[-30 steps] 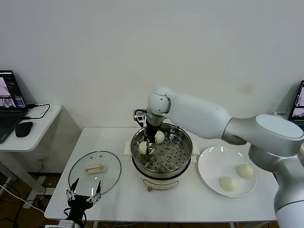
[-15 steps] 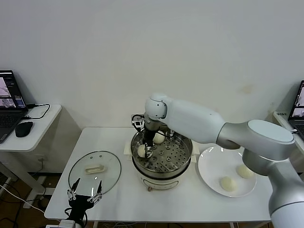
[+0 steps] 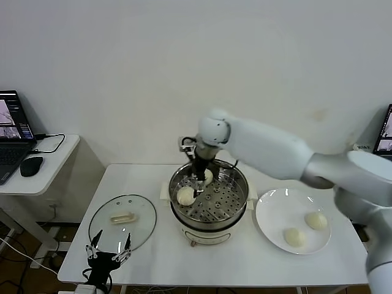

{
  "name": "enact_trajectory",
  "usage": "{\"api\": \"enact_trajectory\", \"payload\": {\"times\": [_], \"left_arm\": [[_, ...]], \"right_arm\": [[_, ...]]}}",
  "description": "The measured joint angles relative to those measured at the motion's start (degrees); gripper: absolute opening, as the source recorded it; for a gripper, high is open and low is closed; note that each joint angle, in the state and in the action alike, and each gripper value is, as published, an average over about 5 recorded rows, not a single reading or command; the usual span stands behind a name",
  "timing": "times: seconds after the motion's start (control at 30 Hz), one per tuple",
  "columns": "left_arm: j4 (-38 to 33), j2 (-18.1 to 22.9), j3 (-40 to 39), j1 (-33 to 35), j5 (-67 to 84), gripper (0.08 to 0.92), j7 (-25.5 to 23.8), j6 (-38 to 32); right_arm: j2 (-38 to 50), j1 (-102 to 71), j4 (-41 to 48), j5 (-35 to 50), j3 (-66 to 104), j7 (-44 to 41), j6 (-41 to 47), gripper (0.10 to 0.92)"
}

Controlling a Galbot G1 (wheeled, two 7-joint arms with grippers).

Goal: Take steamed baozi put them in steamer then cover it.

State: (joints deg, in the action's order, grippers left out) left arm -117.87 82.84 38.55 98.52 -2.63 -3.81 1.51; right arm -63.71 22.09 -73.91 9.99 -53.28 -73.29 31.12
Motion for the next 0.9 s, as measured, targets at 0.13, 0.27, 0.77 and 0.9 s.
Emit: {"api": "enact_trajectory", "payload": {"times": [0.13,0.27,0.77,0.9], "left_arm": [[-0.17,-0.07,-0.34,0.38,-0.34,0.823,-0.09,0.04],[-0.41,-0.18,-0.56,0.86,-0.55,0.823,-0.10,0.04],[-0.86,-0.03,-0.85,1.63,-1.02,0.823,-0.21,0.43],[-0.82,0.10,-0.85,1.91,-1.32,0.823,-0.30,0.59]], "right_arm": [[6.33,0.00,-4.34,-0.65,1.80,-1.16,-1.17,0.823],[13.20,-0.89,-8.55,-1.96,3.58,-2.14,-2.71,0.823],[32.81,-14.25,-17.59,-11.86,13.66,-4.25,-9.07,0.823],[34.70,-20.04,-17.90,-15.13,17.67,-4.26,-10.48,0.823]]}}
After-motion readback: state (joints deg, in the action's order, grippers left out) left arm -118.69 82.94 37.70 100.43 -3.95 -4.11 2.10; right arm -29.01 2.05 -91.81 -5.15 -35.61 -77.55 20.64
